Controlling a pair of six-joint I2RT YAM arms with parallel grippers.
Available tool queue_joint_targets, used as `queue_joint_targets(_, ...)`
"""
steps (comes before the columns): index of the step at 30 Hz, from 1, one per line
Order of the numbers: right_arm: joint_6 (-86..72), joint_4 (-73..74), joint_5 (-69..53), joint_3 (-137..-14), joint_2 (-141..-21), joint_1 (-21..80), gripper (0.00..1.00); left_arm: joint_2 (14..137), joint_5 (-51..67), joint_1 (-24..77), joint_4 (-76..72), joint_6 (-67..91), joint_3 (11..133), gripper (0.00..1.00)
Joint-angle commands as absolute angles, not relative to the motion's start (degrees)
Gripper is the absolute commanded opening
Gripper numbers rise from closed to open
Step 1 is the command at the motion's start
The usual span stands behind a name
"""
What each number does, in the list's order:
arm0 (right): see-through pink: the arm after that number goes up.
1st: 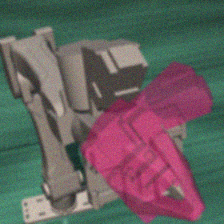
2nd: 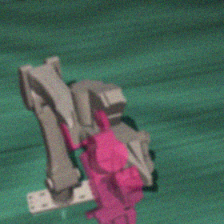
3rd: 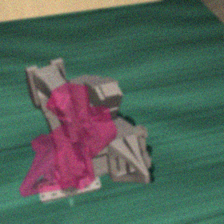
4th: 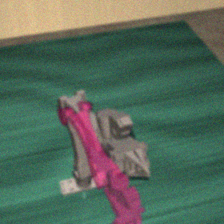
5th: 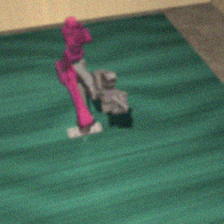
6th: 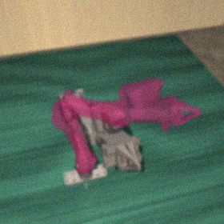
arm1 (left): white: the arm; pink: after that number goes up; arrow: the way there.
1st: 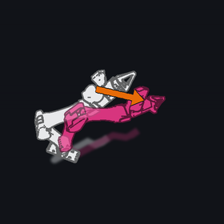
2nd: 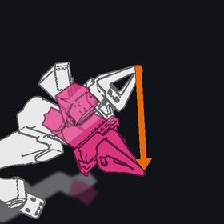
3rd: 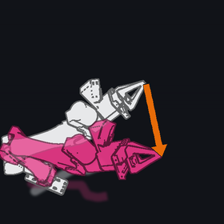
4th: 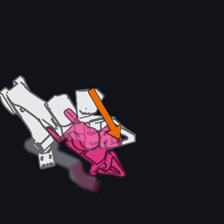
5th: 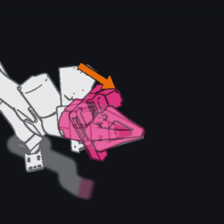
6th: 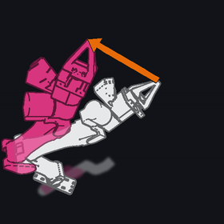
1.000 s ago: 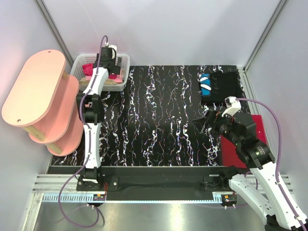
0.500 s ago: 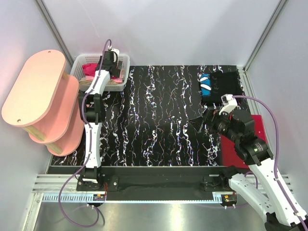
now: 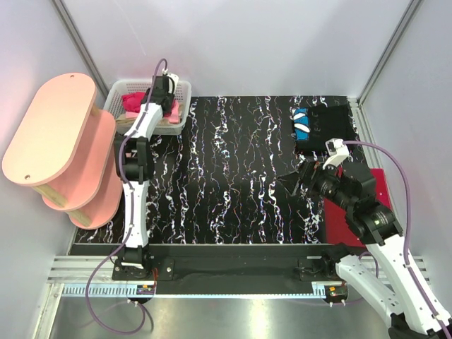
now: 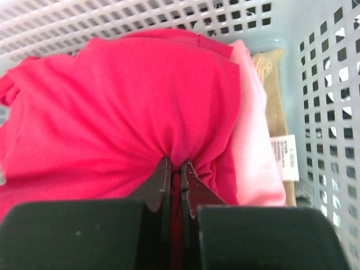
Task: Fold and stack the t-shirts
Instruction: Grab crumpled tshirt from bin with the left arm, then move the tshirt to the center of the board
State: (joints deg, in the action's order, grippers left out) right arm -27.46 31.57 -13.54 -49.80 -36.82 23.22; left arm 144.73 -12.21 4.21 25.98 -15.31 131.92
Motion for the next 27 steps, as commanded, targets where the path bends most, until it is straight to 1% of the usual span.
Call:
queue_joint_targets(1, -27.95, 29.8, -15.29, -49.13, -35.25, 23.38, 1.0, 131.07, -7.93, 5.97, 27.51, -14.32, 128.86, 0.0)
queue_joint_targets(2, -27.86, 29.71, -15.47, -48.87, -34.98, 23.29, 1.0, 126.43, -7.48, 6.5, 27.51, -15.02, 128.06, 0.0)
queue_joint_targets(5, -27.77, 29.36, -16.08, -47.81, -34.45, 23.38, 1.0, 118.08, -6.33, 9.13, 27.16, -15.65, 125.25, 0.0)
queue_joint_targets(10, -27.86, 29.18, -17.4, -46.06, -32.35, 23.38, 1.0, 108.12, -5.97, 13.35, 27.6, -15.56, 123.31, 0.0)
queue_joint_targets(16, -27.34, 30.14, -17.75, -44.65, -28.83, 23.38, 1.0, 96.96, -6.86, 19.41, 31.55, -16.0, 122.52, 0.0)
queue_joint_targets(19, -26.9, 30.5, -17.32, -44.47, -27.86, 23.47, 1.0, 90.45, -7.12, 25.12, 34.18, -18.36, 119.89, 0.0)
queue_joint_targets(20, -26.81, 30.59, -17.05, -44.47, -27.69, 23.38, 1.0, 88.79, -7.21, 28.79, 36.36, -18.89, 118.49, 0.0)
queue_joint_targets(22, -26.63, 30.5, -16.44, -44.65, -27.07, 23.38, 1.0, 85.54, -8.34, 32.85, 39.45, -18.9, 117.69, 0.0)
queue_joint_targets(24, -26.63, 30.41, -16.09, -45.0, -26.81, 23.38, 1.0, 82.98, -7.13, 37.34, 42.1, -18.02, 113.05, 0.0)
queue_joint_targets(26, -26.54, 30.41, -16.08, -45.26, -26.72, 23.47, 1.0, 79.29, -1.52, 39.8, 44.54, -16.79, 106.3, 0.0)
queue_joint_targets(27, -26.46, 30.41, -16.17, -45.35, -26.63, 23.38, 1.0, 78.49, 3.2, 40.25, 45.08, -16.7, 104.17, 0.0)
